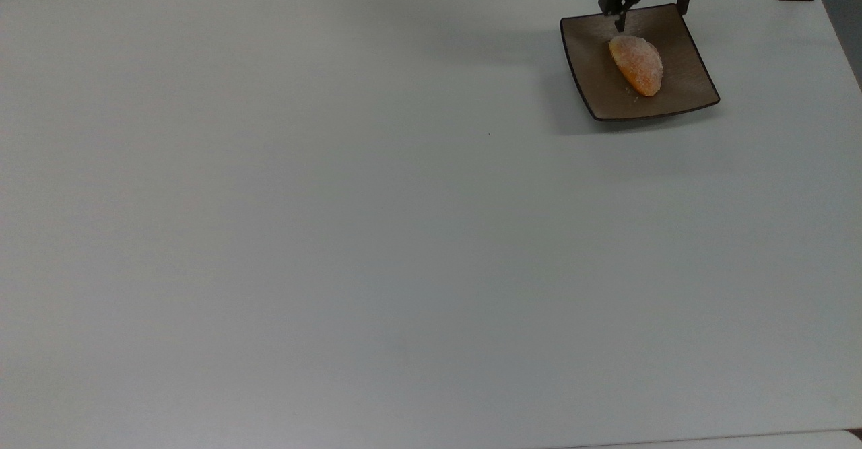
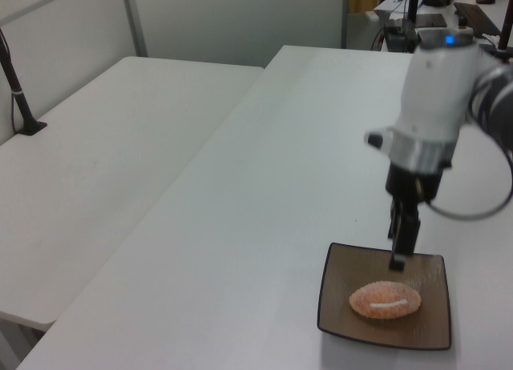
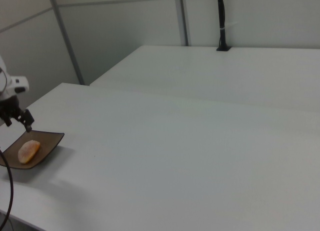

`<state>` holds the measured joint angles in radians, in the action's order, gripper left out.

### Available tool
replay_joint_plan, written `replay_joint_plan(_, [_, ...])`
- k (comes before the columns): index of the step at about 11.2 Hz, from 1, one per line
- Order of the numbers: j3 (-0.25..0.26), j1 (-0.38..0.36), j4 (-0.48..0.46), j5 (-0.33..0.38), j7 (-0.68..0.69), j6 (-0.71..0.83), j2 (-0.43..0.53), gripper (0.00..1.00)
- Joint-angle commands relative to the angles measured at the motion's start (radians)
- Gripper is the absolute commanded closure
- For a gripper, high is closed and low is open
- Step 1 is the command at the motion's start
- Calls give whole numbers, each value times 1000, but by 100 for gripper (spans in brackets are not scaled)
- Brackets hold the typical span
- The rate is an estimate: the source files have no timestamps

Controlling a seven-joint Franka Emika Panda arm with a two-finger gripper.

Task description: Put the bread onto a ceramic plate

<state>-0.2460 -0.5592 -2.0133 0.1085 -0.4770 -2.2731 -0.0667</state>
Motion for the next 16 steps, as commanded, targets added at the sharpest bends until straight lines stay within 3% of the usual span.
replay_joint_plan(1, [19,102,150,-15,-2,316,99,0])
replay_joint_plan(3, [34,174,261,-15,12,481,114,0])
replay_joint_plan(6, [89,248,289,-30,11,561,172,0])
replay_joint_plan(11, [286,275,309,-35,63,607,203,0])
replay_joint_plan(13, [294,317,308,-33,157,607,190,0])
replay_joint_plan(16, [292,315,309,-32,344,590,150,0])
